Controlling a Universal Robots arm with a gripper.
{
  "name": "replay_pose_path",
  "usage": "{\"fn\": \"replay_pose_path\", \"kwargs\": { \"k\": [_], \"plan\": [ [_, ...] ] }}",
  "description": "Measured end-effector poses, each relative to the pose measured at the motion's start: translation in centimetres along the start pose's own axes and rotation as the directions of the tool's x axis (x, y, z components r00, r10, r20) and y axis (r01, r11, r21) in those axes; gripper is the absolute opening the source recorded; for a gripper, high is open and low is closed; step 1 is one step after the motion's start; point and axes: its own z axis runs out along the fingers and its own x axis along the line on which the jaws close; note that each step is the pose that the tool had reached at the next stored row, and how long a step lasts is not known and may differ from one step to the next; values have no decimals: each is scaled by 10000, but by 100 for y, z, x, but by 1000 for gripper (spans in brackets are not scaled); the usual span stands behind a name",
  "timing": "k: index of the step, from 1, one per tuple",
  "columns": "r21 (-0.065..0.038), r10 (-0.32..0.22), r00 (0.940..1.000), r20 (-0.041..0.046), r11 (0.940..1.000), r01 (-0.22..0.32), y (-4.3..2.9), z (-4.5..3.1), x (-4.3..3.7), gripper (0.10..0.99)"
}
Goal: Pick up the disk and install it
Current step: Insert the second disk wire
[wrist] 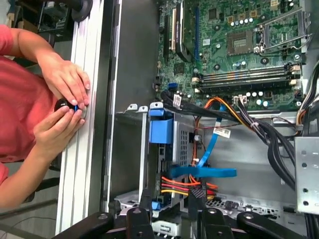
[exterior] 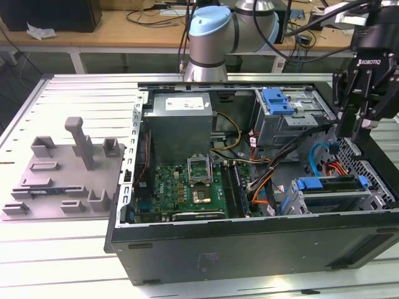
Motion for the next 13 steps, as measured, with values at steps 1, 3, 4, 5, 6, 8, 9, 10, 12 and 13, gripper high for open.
{"fn": "replay_pose_path", "kwargs": {
  "k": [1, 3, 4, 5, 6, 8, 9, 10, 12, 13],
  "plan": [
    [1, 0, 10000, 0, 10000, 0, 42, 10, -4, 424],
    [2, 0, 10000, -2, 10000, 0, 96, 20, -8, 424],
    [5, 2, 10000, 1, 10000, -2, 140, 32, -13, 424],
    [7, 5, 10000, 0, 10000, -5, 168, 39, -15, 424],
    [10, 6, 10000, 0, 10000, -6, 187, 45, -16, 424],
    [13, 8, 10000, -1, 10000, -8, 216, 69, -12, 424],
    [13, 8, 10000, -1, 10000, -8, 217, 74, -8, 424],
    [14, 6, 10000, 1, 10000, -6, 218, 85, 0, 424],
    [14, 7, 10000, -1, 10000, -7, 219, 88, 4, 424],
    [14, 7, 10000, -1, 10000, -7, 218, 89, 4, 424]
  ]
}}
